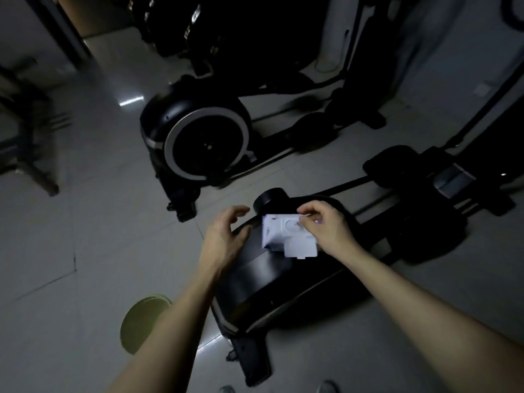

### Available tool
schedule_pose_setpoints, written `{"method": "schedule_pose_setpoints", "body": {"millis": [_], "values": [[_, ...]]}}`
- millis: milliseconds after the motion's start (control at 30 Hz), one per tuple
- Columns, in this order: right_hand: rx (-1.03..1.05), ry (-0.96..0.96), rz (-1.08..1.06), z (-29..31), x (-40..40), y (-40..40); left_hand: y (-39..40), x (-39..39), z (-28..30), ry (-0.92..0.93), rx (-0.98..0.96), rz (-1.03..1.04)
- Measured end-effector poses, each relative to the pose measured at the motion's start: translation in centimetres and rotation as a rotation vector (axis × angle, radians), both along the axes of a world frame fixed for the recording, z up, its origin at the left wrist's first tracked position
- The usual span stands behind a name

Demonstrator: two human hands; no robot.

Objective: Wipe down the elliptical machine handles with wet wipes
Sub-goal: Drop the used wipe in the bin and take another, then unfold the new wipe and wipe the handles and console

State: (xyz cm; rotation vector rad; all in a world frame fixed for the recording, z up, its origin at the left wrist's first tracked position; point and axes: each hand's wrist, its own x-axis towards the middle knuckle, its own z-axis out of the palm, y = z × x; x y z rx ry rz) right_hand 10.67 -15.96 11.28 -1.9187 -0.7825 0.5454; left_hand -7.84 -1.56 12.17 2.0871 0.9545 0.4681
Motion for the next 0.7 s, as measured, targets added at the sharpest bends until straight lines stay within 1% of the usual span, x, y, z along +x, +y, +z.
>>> {"method": "schedule_pose_setpoints", "body": {"millis": [67, 167, 267, 400, 533, 700], "values": [[0.020, 0.006, -0.014, 0.2, 1.6, -2.3, -2.1, 1.3, 0.4, 0.013, -0.004, -0.013], [0.010, -0.009, -0.015, -0.6, 3.4, -4.6, -4.2, 2.5, -0.4, 0.045, -0.032, -0.030], [-0.004, 0.015, -0.024, -1.9, 4.1, -5.6, -5.7, 2.8, -1.6, 0.146, -0.024, -0.037], [-0.060, 0.029, -0.042, -3.4, 3.7, -5.7, -7.1, 2.9, -2.4, 0.207, 0.013, -0.065], [-0.125, 0.030, -0.069, -4.8, 2.8, -4.7, -5.3, 2.3, -3.3, 0.237, 0.051, -0.129], [-0.208, 0.032, -0.177, -5.4, 1.5, -2.4, 0.5, 2.1, -4.4, 0.203, 0.114, -0.246]]}}
